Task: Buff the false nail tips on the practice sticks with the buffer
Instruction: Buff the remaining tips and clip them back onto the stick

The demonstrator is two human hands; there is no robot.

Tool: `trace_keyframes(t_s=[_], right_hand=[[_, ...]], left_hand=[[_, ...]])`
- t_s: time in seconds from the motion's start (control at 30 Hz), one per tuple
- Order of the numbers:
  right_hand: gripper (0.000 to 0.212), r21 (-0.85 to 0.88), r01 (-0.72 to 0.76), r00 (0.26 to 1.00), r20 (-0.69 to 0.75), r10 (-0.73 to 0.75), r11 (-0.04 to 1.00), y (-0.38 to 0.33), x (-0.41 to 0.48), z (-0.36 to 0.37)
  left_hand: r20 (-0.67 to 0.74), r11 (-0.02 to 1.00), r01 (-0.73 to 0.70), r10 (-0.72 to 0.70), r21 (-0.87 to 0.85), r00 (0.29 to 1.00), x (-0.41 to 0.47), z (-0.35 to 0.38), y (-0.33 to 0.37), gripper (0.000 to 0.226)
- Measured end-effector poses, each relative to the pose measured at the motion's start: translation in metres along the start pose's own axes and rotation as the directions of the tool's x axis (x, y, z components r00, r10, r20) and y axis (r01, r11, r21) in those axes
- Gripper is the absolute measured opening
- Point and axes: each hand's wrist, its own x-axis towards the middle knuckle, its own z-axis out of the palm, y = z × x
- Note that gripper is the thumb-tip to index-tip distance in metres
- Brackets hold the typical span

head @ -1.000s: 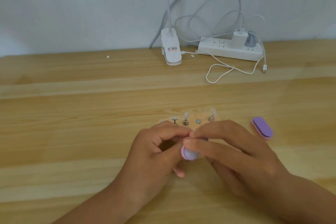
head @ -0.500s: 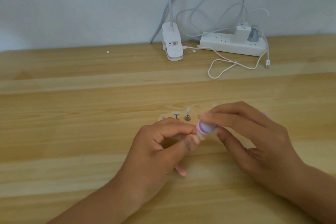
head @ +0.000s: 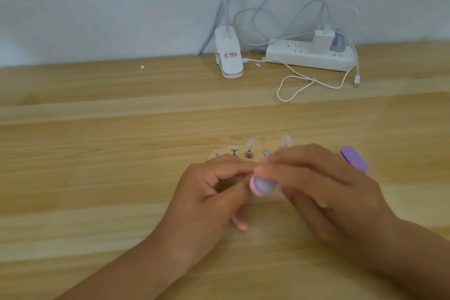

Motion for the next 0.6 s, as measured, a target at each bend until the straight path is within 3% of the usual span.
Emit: trace_keyframes(t_s=[0.1,0.2,0.6], right_hand=[[0.032,-0.006,-0.077,0.997,-0.017,0.077,0.997,0.0020,0.0019,-0.0019],[0.030,-0.002,-0.001,1.000,0.016,0.001,1.000,-0.0018,0.0013,-0.0019],[0.031,-0.017,-0.052,0.998,-0.031,0.052,0.998,0.0021,0.0024,-0.0041]], left_hand=[[0.002,1.000,0.007,-0.007,0.007,1.000,-0.0010,0.0006,0.0001,0.014],[0.022,1.000,0.005,-0.005,0.011,1.000,-0.0011,0.0006,0.0018,0.014],[-0.017,0.996,0.053,-0.054,-0.073,0.998,0.0006,0.0014,0.0022,0.016]])
